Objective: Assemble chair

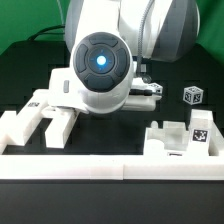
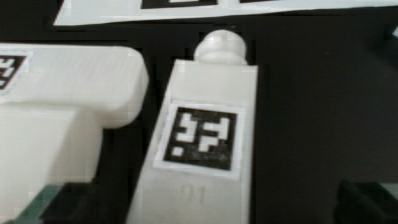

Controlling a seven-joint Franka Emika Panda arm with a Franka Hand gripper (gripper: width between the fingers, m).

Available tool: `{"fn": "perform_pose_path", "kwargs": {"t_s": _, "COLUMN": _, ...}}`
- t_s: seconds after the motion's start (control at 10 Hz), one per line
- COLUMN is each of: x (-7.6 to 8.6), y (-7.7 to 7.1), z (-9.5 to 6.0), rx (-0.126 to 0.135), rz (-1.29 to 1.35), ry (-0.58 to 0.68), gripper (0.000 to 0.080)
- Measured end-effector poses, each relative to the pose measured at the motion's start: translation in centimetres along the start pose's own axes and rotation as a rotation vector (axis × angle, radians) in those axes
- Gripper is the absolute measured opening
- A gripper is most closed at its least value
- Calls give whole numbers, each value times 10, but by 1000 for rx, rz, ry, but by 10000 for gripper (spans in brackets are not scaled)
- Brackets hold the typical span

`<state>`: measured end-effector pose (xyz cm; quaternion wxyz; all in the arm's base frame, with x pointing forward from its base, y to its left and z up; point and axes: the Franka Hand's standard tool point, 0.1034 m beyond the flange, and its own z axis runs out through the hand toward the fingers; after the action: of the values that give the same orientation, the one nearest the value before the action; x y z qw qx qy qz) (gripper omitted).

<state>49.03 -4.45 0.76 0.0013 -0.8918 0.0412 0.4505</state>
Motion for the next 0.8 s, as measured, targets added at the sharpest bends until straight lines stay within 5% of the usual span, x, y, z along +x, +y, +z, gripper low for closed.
{"fn": "perform_pose_path", "kwargs": {"t_s": 0.2, "x": 2, "y": -3, "z": 4, "rx": -6, "rz": -3, "ry": 3, "gripper": 648}}
{"fn": "perform_pose_path", "kwargs": {"t_s": 0.4, "x": 2, "y": -2, "z": 4, "rx": -4, "rz": -2, "ry": 3, "gripper": 397}}
{"fn": "perform_pose_path", "kwargs": {"t_s": 0.5, "x": 2, "y": -2, "z": 3, "rx": -4, "rz": -2, "ry": 3, "gripper": 397}}
{"fn": "perform_pose_path", "kwargs": {"t_s": 0.6, "x": 2, "y": -2, "z": 0, "rx": -4, "rz": -2, "ry": 7, "gripper": 288}}
{"fn": "perform_pose_path", "kwargs": {"t_s": 0.8, "x": 3, "y": -2, "z": -2, "rx": -4, "rz": -3, "ry": 12, "gripper": 288}}
